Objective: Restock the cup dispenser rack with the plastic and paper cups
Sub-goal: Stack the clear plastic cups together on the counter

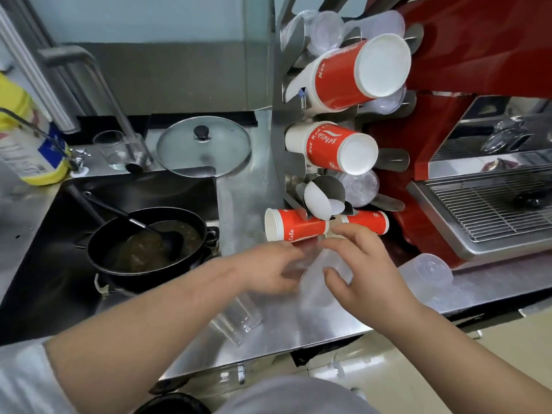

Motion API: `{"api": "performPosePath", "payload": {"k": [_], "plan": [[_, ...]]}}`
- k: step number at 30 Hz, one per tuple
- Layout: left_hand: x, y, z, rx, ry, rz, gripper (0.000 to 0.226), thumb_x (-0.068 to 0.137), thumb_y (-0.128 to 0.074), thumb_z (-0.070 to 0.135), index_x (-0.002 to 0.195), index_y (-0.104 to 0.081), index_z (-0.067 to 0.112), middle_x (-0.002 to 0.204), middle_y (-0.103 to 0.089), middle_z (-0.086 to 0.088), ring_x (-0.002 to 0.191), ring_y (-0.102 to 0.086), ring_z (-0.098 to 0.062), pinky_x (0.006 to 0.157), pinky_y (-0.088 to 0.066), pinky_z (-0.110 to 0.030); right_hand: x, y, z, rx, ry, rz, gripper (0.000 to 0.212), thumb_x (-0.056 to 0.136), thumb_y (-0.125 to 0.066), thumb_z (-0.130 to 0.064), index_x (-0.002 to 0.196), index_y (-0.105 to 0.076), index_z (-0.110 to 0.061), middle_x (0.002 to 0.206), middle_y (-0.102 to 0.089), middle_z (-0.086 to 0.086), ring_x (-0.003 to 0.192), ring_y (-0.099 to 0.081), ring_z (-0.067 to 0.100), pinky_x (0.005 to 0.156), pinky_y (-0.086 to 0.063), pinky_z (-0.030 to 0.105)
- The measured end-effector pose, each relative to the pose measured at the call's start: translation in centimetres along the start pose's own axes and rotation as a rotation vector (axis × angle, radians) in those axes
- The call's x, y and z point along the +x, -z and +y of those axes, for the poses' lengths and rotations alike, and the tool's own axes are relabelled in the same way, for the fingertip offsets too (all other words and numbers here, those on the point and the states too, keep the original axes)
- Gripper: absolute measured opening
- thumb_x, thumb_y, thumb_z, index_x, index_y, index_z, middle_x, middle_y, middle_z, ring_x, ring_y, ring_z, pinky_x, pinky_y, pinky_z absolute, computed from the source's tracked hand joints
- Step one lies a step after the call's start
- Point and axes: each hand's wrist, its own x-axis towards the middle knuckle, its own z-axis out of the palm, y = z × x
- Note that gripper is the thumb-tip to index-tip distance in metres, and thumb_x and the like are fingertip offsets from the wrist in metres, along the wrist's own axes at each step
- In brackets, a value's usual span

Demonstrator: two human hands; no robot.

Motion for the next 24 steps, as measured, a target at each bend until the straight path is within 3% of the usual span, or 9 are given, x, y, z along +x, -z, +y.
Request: {"api": "performPosePath", "payload": {"k": [3,5,7,11,13,15,19,21,24], "plan": [[-4.0,3.8,-1.1,0.092,-0.006,-0.037,0.058,0.087,-0.070,0.034,0.141,-0.051,0.028,0.134,-0.052,0.003,0.124,-0.050,-0.016,0.104,-0.040,-0.028,1.0,0.1,-3.1,0.079,0.156,0.057,0.029,0.079,-0.059,-0.016,0.106,-0.068,-0.016,0.114,-0.059,0.004,0.104,-0.056,0.020,0.092,-0.042,0.027],[-6.5,5.1,-2.2,0.171,0.016,-0.057,0.068,0.083,-0.073,0.039,0.145,-0.044,0.034,0.139,-0.047,0.007,0.131,-0.043,-0.012,0.108,-0.032,-0.023,1.0,-1.2,-4.7,0.143,0.147,-0.009,0.031,0.080,-0.060,-0.023,0.110,-0.065,-0.019,0.111,-0.060,0.000,0.102,-0.058,0.019,0.089,-0.045,0.029],[-8.5,5.1,-3.1,0.306,0.056,-0.123,0.089,0.078,-0.075,0.047,0.152,-0.027,0.037,0.149,-0.037,0.011,0.141,-0.028,-0.010,0.117,-0.016,-0.028,0.5,-3.5,-5.6,0.145,0.061,-0.179,0.049,0.078,-0.058,-0.040,0.124,-0.054,-0.023,0.118,-0.056,-0.001,0.110,-0.055,0.019,0.095,-0.042,0.025],[-10.4,2.9,-4.6,0.510,0.095,-0.235,0.112,0.076,-0.076,0.047,0.156,0.001,0.038,0.160,-0.018,0.005,0.151,-0.005,-0.018,0.121,0.009,-0.047,-0.9,-8.4,-6.2,0.154,-0.142,-0.530,0.085,0.069,-0.054,-0.062,0.143,-0.026,-0.030,0.132,-0.043,-0.003,0.122,-0.046,0.018,0.099,-0.043,0.033],[-10.4,1.2,-5.1,0.605,0.039,-0.203,0.106,0.079,-0.075,0.039,0.157,-0.003,0.035,0.160,-0.020,-0.001,0.152,-0.007,-0.023,0.122,0.009,-0.046,-1.2,-10.2,-6.4,0.157,-0.203,-0.590,0.090,0.071,-0.060,-0.059,0.146,-0.020,-0.029,0.133,-0.042,-0.001,0.119,-0.049,0.019,0.096,-0.045,0.033],[-10.1,-0.3,-5.7,0.607,-0.028,-0.105,0.090,0.082,-0.071,0.029,0.156,-0.020,0.029,0.153,-0.035,-0.005,0.148,-0.024,-0.026,0.120,0.008,-0.038,-1.4,-11.4,-6.4,0.135,-0.224,-0.583,0.083,0.076,-0.061,-0.049,0.145,-0.025,-0.024,0.132,-0.045,0.003,0.119,-0.049,0.021,0.095,-0.044,0.030],[-9.8,-2.1,-6.5,0.557,-0.051,-0.042,0.084,0.073,-0.073,0.028,0.148,-0.038,0.021,0.138,-0.050,-0.010,0.132,-0.047,-0.029,0.119,-0.028,-0.037,-1.7,-12.0,-6.1,0.155,-0.241,-0.553,0.076,0.069,-0.046,-0.050,0.138,-0.038,-0.019,0.129,-0.048,0.005,0.120,-0.047,0.020,0.096,-0.042,0.029],[-10.0,-2.4,-6.3,0.543,-0.047,-0.009,0.083,0.069,-0.073,0.032,0.145,-0.042,0.021,0.133,-0.052,-0.008,0.128,-0.050,-0.028,0.120,-0.023,-0.038,-1.9,-11.9,-5.8,0.195,-0.251,-0.544,0.084,0.060,-0.036,-0.055,0.137,-0.039,-0.021,0.128,-0.048,0.002,0.119,-0.046,0.017,0.096,-0.042,0.028],[-10.1,-2.3,-5.6,0.457,-0.043,0.071,0.079,0.071,-0.071,0.033,0.144,-0.044,0.021,0.132,-0.053,-0.007,0.128,-0.050,-0.027,0.120,-0.005,-0.034,-2.1,-10.5,-5.6,0.257,-0.230,-0.496,0.076,0.065,-0.045,-0.049,0.137,-0.039,-0.025,0.124,-0.046,-0.006,0.119,-0.045,0.011,0.094,-0.038,0.017]]}}
